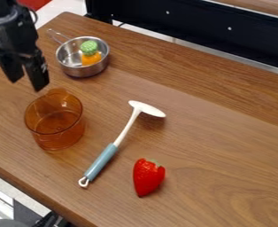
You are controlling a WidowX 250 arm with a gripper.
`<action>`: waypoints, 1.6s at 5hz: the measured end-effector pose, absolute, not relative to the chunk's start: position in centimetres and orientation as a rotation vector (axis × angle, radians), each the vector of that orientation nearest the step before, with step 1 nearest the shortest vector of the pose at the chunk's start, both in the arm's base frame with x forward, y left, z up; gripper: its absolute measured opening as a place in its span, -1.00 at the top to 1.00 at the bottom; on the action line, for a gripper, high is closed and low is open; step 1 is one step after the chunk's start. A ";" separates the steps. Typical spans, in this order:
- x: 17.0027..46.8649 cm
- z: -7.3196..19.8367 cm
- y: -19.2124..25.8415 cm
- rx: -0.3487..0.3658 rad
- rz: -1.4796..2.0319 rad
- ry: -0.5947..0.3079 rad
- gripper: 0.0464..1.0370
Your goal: Put the red strawberry into the brown pot
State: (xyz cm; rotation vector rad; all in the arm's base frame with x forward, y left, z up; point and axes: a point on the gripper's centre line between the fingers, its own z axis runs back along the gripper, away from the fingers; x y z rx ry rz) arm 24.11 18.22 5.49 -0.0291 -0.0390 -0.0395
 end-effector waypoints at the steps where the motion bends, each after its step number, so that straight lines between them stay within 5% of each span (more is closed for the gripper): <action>1: 23.0 8.6 15.9 -0.084 -0.106 -0.085 -0.93; 3: 21.0 10.1 9.8 -0.164 -0.114 -0.016 -0.93; 6: 19.7 6.5 -0.3 -0.250 -0.134 -0.111 -0.93; 8: 20.6 5.3 -3.0 -0.208 -0.137 -0.138 -0.93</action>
